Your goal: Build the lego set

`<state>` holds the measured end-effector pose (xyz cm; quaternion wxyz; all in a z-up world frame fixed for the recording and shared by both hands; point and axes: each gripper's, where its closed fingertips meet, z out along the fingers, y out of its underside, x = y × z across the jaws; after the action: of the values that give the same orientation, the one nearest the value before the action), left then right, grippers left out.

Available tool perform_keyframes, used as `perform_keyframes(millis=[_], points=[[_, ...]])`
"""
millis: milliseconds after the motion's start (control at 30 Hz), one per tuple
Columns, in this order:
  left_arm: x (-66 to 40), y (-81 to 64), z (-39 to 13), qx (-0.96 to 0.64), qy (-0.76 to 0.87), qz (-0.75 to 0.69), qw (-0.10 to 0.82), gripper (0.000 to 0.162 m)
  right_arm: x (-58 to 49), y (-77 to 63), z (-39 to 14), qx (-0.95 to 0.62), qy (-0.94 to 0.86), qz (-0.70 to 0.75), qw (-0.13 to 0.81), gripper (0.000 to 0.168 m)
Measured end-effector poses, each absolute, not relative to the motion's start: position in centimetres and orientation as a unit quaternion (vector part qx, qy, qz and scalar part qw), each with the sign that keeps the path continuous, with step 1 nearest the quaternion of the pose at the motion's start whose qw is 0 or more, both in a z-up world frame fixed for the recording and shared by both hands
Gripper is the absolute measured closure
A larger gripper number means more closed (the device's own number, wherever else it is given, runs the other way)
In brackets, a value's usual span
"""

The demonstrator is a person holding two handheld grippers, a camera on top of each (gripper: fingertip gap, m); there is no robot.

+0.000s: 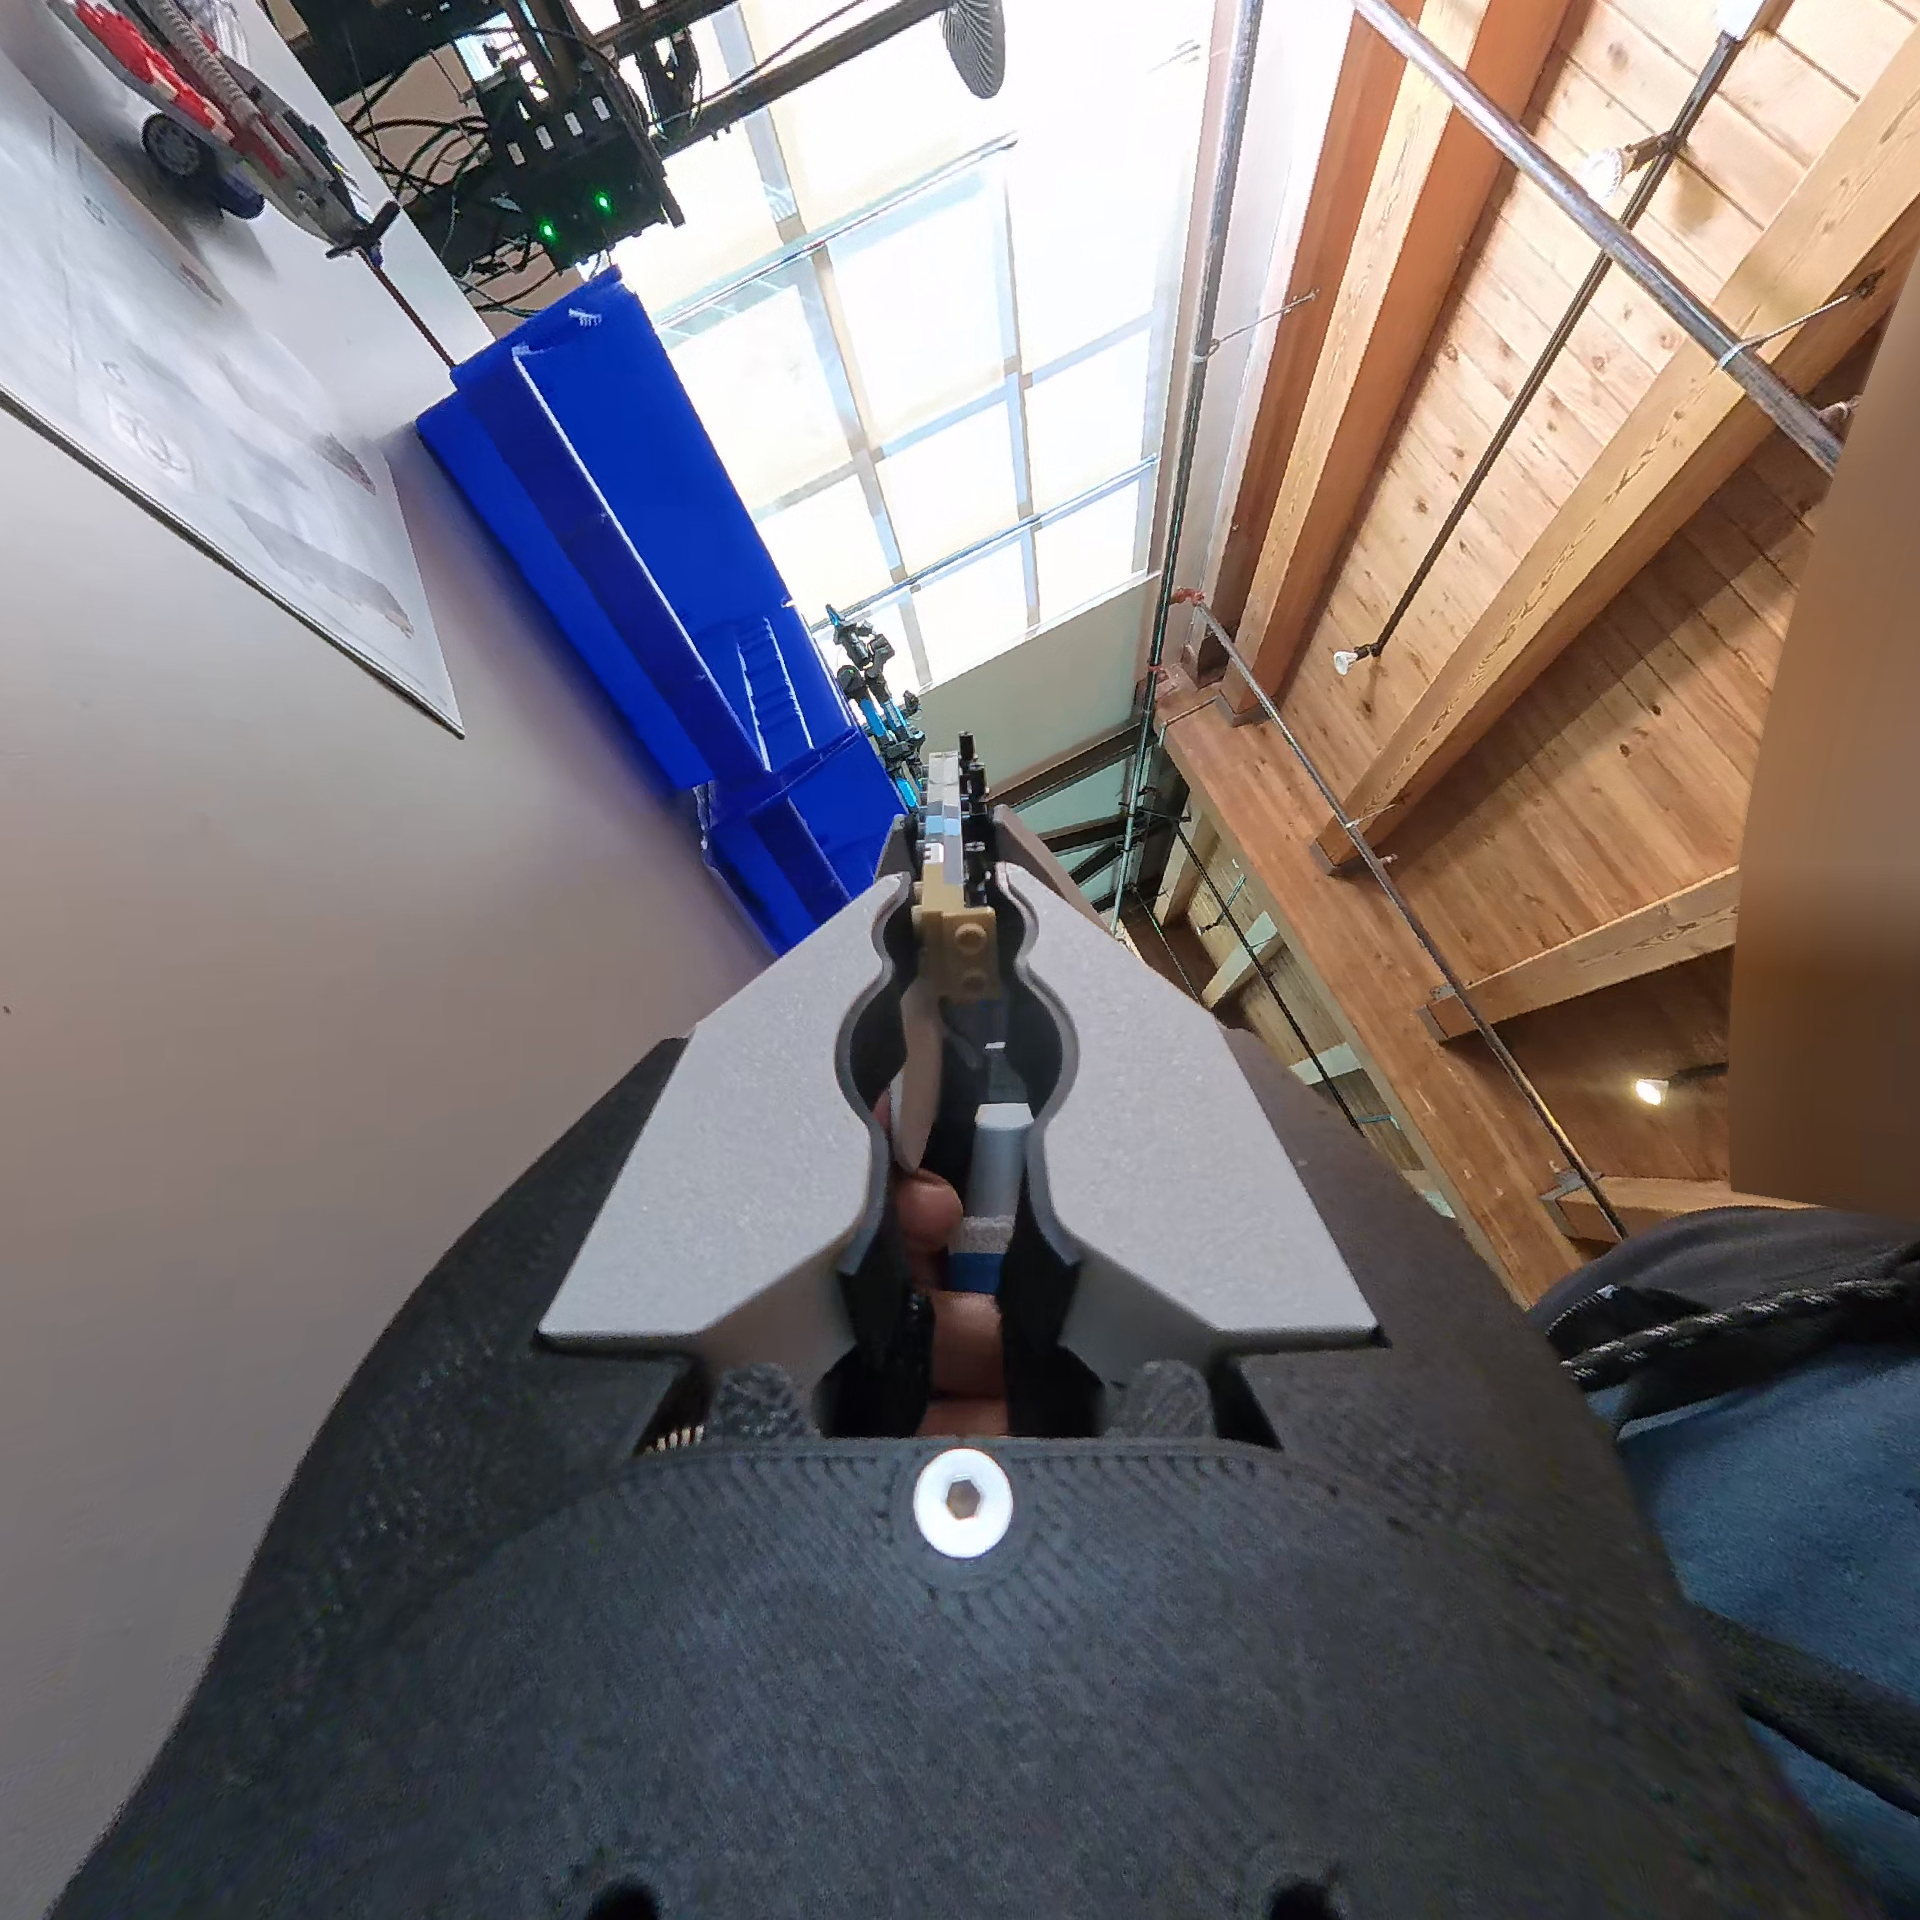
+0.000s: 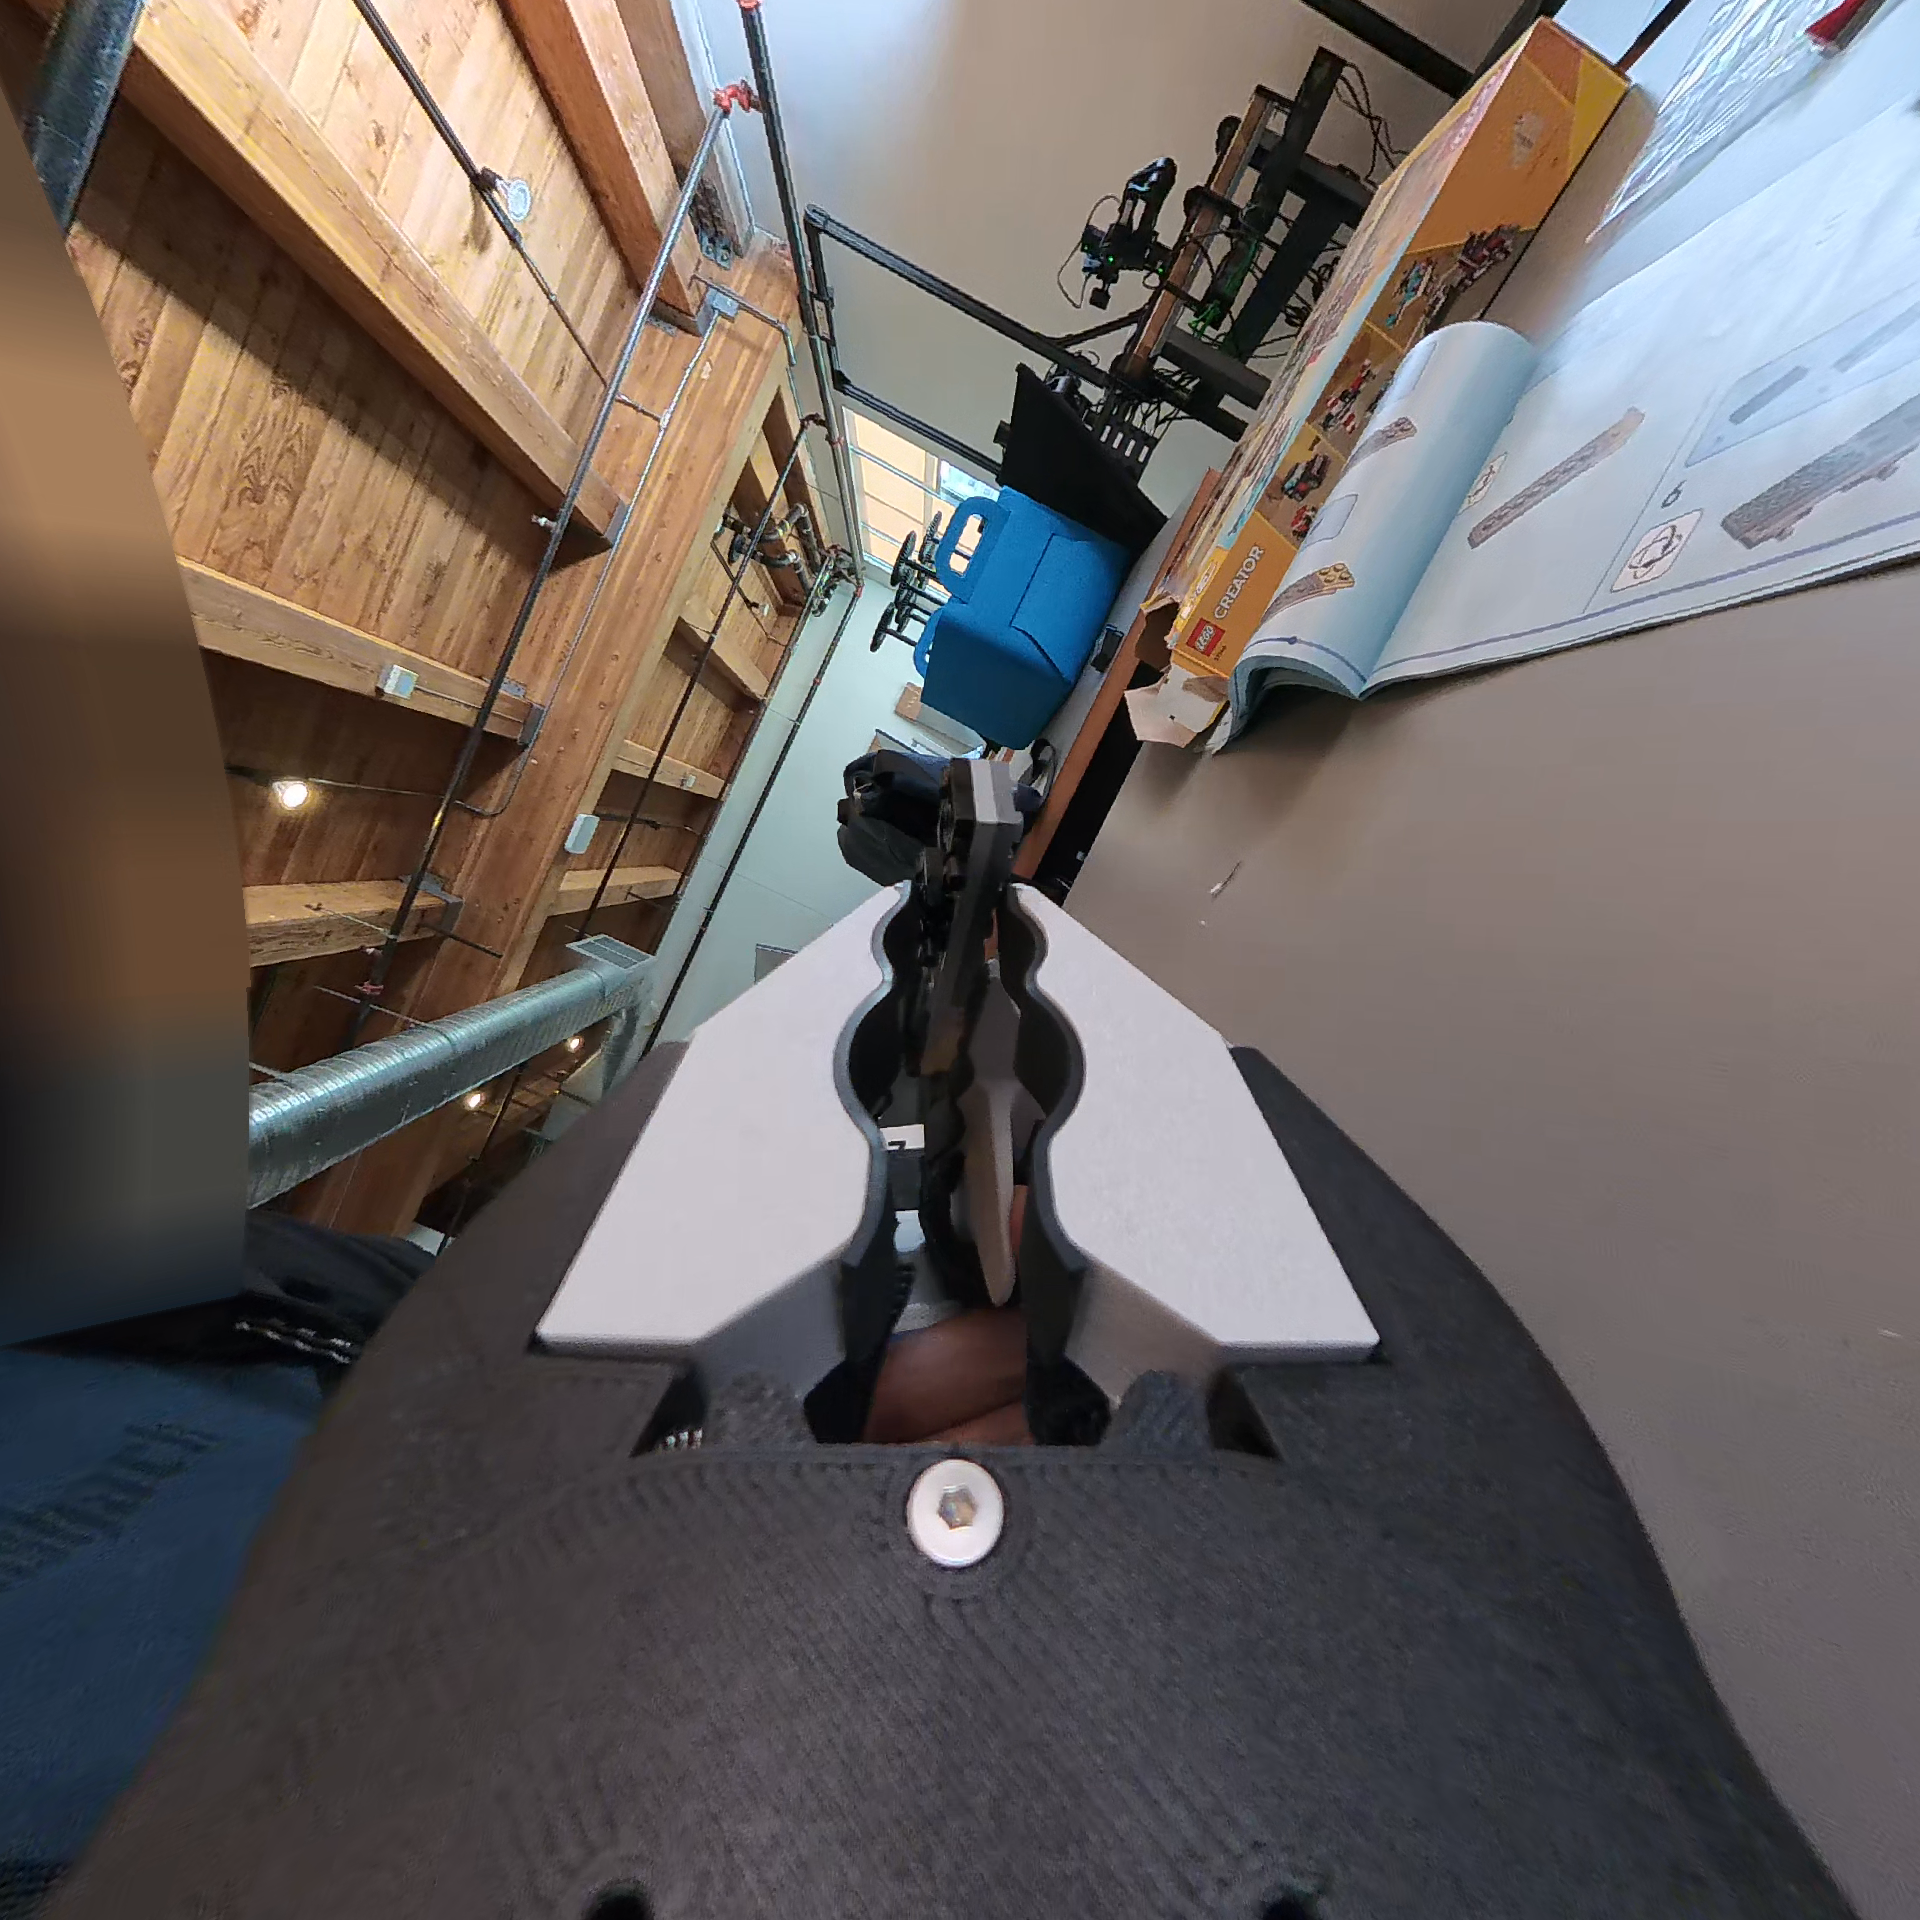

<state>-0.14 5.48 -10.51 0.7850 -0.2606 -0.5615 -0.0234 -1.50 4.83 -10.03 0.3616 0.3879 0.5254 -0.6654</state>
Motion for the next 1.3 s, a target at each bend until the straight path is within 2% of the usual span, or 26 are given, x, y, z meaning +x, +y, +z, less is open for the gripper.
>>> perform_keyframes(millis=[500,1300], points=[[0.3,5.5,-9.6,-0.280,-0.551,0.034,0.785,0.150,-1.1,5.0,-9.2,0.412,0.479,-0.676,0.379,0.154],[0.7,5.9,-7.8,-0.359,-0.503,0.107,0.779,0.150,-0.6,5.3,-7.3,0.368,0.464,-0.677,0.437,0.155]])
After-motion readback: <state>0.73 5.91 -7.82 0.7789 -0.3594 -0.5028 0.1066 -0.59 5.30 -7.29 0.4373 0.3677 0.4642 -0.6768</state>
